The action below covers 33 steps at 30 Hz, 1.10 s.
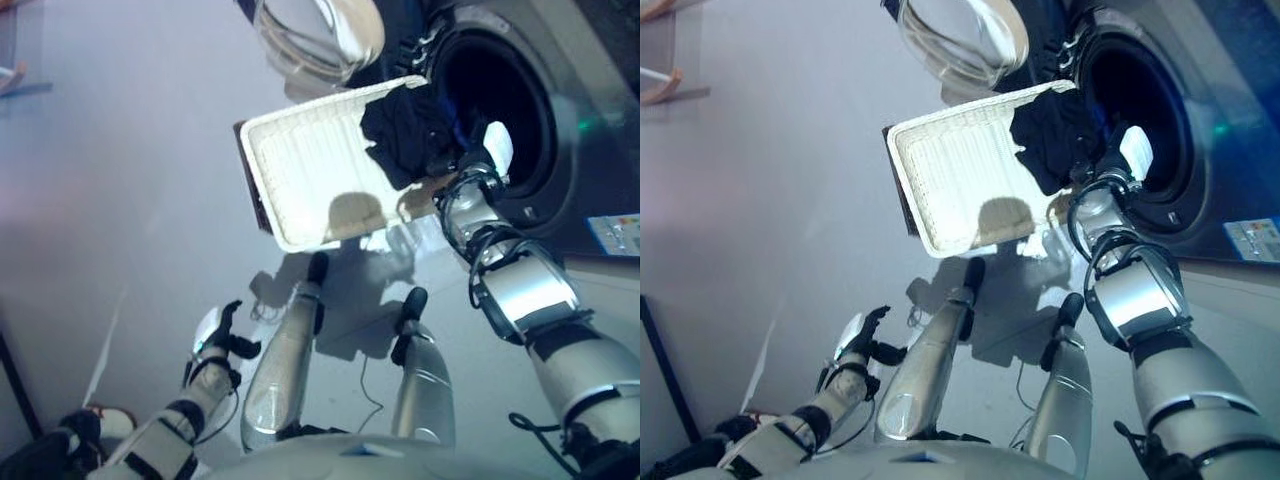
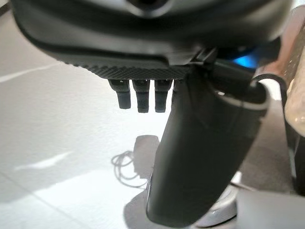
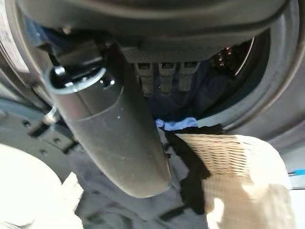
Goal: Pick up the clothes and place them into the washing machine
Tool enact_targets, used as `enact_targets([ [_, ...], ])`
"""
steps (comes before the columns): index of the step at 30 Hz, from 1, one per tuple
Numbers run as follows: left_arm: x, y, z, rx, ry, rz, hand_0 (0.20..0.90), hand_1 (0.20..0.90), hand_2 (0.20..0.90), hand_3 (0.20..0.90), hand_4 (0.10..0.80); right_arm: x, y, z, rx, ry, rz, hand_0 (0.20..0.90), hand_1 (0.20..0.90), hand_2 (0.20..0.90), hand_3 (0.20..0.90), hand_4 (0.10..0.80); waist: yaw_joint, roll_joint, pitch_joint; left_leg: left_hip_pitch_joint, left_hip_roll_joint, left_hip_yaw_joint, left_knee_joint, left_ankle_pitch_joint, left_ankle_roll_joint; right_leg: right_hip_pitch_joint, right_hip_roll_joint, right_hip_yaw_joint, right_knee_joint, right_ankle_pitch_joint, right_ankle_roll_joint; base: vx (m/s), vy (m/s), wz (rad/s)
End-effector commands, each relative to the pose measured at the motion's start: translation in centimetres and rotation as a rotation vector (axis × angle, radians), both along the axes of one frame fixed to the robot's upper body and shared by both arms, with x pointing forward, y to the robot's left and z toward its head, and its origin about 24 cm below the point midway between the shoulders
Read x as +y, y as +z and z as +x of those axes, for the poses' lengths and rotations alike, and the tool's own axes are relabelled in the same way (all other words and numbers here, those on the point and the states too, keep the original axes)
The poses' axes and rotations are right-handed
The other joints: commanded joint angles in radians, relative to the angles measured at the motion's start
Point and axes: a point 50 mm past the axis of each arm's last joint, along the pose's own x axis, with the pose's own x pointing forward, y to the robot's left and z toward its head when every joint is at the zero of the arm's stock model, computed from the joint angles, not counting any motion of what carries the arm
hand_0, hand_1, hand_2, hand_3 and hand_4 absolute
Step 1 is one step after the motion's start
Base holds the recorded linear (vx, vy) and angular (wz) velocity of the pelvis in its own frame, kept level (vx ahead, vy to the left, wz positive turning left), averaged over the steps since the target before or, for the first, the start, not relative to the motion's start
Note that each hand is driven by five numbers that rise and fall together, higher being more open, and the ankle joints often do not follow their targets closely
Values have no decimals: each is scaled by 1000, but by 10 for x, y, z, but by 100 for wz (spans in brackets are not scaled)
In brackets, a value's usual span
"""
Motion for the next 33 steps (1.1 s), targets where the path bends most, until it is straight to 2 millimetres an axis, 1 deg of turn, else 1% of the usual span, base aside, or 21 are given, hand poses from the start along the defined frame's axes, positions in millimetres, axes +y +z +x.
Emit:
enact_targets([
  [1, 10, 3, -1, -42, 36, 46, 900, 900, 900, 900, 800, -32, 73, 4, -178, -102, -203, 900, 900, 900, 900, 800, 21, 36, 4, -45, -60, -9, -48, 14, 5, 3, 19, -18, 163, -154, -70, -6, 15, 9],
  [3, 2, 7, 7, -66, 4, 39, 900, 900, 900, 900, 800, -47, 67, -2, -150, -150, -207, 900, 900, 900, 900, 800, 29, 49, 7, -59, -69, -12, -42, 13, 6, -7, 10, -22, 176, -161, -73, -3, 18, 17],
  [5, 0, 9, 10, -82, -7, 39, 900, 900, 900, 900, 800, -56, 80, -3, -152, -175, -247, 900, 900, 900, 900, 800, 32, 59, 7, -68, -76, -11, -39, 10, 7, -18, 3, -21, 187, -165, -74, 6, 37, 22],
  [9, -4, 10, 12, -91, -18, 39, 900, 900, 900, 900, 800, -72, 78, -10, -93, -216, -313, 900, 900, 900, 900, 800, 37, 81, 10, -93, -89, -4, -20, 3, 11, -44, -9, -8, 209, -172, -79, 10, 46, 12],
  [12, -7, 12, 15, -97, -30, 40, 900, 900, 900, 900, 800, -82, 75, -15, -43, -238, -357, 900, 900, 900, 900, 800, 46, 97, 8, -111, -96, -1, -1, -5, 13, -62, -15, 4, 226, -181, -85, 18, 27, 5],
  [14, -9, 14, 18, -109, -41, 39, 900, 900, 900, 900, 800, -89, 77, -18, -10, -244, -405, 900, 900, 900, 900, 800, 50, 106, 7, -125, -101, -1, 12, -9, 14, -74, -18, 10, 242, -186, -89, 9, -4, 4],
  [18, -13, 17, 22, -130, -51, 26, 900, 900, 900, 900, 800, -95, 80, -20, -11, -233, -389, 900, 900, 900, 900, 800, 49, 119, 10, -143, -109, -4, 28, -13, 14, -99, -20, 22, 275, -199, -98, 9, -6, 4],
  [20, -13, 16, 21, -130, -50, 22, 900, 900, 900, 900, 800, -96, 82, -20, -15, -232, -394, 900, 900, 900, 900, 800, 49, 121, 10, -148, -110, -2, 35, -15, 14, -104, -20, 24, 280, -201, -99, 14, -12, 4],
  [22, -16, 15, 20, -128, -54, 11, 900, 900, 900, 900, 800, -89, 89, -16, -50, -198, -406, 900, 900, 900, 900, 800, 45, 127, 20, -164, -110, 5, 59, -23, 14, -129, -15, 39, 309, -210, -104, 0, 0, 0],
  [24, -17, 15, 20, -128, -56, 10, 900, 900, 900, 900, 800, -85, 89, -14, -55, -179, -429, 900, 900, 900, 900, 800, 44, 127, 23, -169, -110, 7, 65, -23, 14, -137, -15, 42, 318, -210, -104, 7, -6, 5],
  [25, -19, 14, 19, -128, -63, 8, 900, 900, 900, 900, 800, -72, 87, -8, -39, -114, -549, 900, 900, 900, 900, 800, 42, 128, 28, -175, -110, 6, 70, -24, 14, -138, -11, 45, 317, -211, -105, 23, -22, 4],
  [28, -19, 16, 20, -134, -72, 9, 900, 900, 900, 900, 800, -58, 79, -3, 17, -53, -674, 900, 900, 900, 900, 800, 42, 133, 33, -174, -112, 4, 68, -22, 12, -133, -11, 42, 314, -212, -105, 11, -10, 0],
  [31, -21, 17, 22, -137, -81, 5, 900, 900, 900, 900, 800, -59, 70, -4, 84, -58, -703, 900, 900, 900, 900, 800, 51, 139, 38, -167, -115, 0, 59, -18, 11, -122, -12, 34, 305, -211, -102, 9, -8, 1],
  [33, -21, 19, 25, -146, -83, 5, 900, 900, 900, 900, 800, -61, 70, -5, 113, -70, -715, 900, 900, 900, 900, 800, 58, 145, 40, -167, -118, -3, 58, -16, 10, -120, -14, 29, 307, -213, -101, 2, -35, 2],
])
